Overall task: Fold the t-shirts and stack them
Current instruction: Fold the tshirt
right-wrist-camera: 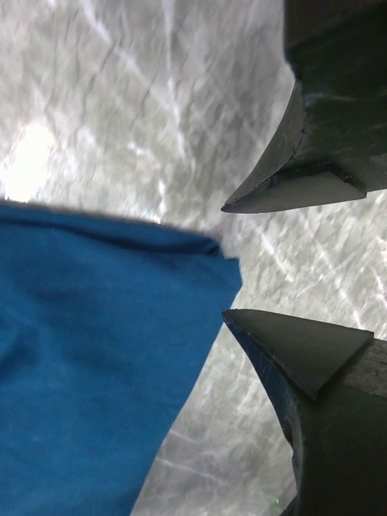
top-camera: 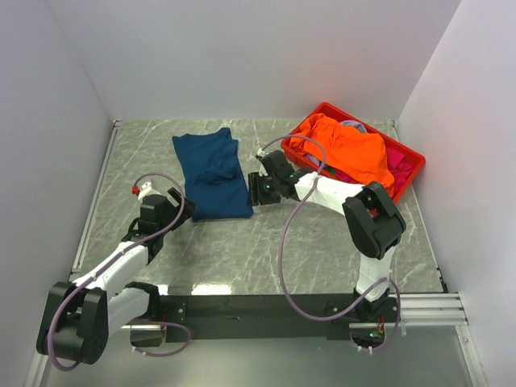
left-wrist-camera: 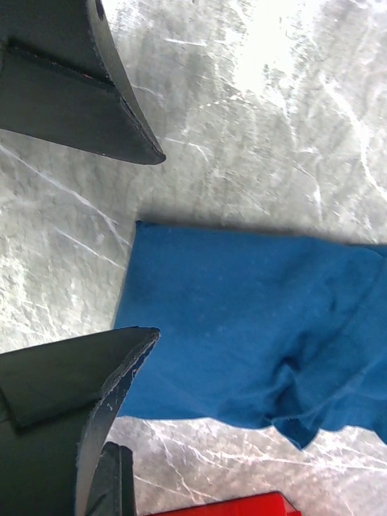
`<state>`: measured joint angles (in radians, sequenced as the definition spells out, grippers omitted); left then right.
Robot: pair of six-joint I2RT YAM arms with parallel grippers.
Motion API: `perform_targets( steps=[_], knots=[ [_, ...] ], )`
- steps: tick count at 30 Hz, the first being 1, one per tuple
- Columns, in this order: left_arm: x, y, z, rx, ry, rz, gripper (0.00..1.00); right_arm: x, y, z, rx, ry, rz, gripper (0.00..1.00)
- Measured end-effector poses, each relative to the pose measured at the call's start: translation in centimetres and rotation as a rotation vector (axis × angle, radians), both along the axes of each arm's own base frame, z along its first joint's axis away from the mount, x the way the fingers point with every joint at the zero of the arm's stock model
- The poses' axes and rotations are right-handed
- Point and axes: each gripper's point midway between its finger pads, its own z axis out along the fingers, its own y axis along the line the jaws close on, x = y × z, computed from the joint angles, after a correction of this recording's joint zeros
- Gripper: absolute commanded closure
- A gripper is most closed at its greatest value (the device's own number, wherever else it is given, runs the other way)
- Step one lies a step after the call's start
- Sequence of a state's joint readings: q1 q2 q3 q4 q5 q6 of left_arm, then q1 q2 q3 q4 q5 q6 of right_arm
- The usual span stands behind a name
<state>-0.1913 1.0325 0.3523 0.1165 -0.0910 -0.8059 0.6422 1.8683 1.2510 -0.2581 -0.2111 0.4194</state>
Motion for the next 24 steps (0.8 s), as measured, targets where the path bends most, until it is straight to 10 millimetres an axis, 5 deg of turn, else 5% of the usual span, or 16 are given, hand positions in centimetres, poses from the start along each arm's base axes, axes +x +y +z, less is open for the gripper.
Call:
perform_targets(
  steps=[18,24],
  knots=[
    [-0.3,0.0,-0.6,0.001,0.01,0.0,0.14,-2.0,2.2,-2.8,0.0,0.055,0.044,0.49],
    [-0.5,0.1,0.0,-0.001,-0.003,-0.001,0.14,-2.2,2.3,-3.8,-0.014,0.068,0.042,0.92]
  ],
)
